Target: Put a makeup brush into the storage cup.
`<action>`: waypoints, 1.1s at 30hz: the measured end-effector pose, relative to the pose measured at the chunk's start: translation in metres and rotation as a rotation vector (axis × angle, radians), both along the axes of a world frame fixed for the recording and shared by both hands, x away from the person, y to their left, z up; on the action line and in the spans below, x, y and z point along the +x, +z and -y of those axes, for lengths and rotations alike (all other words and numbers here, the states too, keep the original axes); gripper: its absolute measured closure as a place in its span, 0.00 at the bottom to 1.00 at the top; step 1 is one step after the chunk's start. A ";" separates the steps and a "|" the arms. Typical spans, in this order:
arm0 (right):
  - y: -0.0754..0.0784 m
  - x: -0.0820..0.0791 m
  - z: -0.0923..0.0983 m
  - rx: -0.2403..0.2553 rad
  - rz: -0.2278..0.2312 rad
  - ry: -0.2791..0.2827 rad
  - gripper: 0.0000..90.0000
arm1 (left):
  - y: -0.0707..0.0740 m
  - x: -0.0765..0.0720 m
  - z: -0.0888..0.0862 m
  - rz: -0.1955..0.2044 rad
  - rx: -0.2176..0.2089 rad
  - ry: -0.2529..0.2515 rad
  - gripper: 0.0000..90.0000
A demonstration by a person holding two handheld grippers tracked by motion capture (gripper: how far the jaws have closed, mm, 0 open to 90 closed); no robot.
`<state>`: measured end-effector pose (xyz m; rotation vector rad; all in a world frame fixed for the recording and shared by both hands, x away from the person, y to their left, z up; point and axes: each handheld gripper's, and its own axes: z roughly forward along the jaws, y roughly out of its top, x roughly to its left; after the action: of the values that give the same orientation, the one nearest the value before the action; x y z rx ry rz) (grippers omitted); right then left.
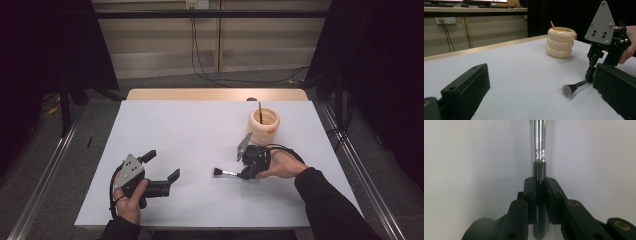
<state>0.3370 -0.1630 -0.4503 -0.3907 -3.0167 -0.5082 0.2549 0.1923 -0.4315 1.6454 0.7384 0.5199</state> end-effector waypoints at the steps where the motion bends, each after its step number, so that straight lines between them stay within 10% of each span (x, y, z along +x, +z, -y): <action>1: 0.000 -0.001 0.000 0.001 -0.005 -0.007 0.89 | 0.000 0.000 0.000 0.000 0.000 -0.002 0.01; 33: 0.014 -0.003 0.034 0.315 0.076 -0.173 0.89 | 0.000 0.000 0.000 0.003 0.000 -0.002 0.01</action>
<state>0.3341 -0.1975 -0.4361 -0.6222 -2.9132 -1.0148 0.2547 0.1921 -0.4313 1.6451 0.7344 0.5201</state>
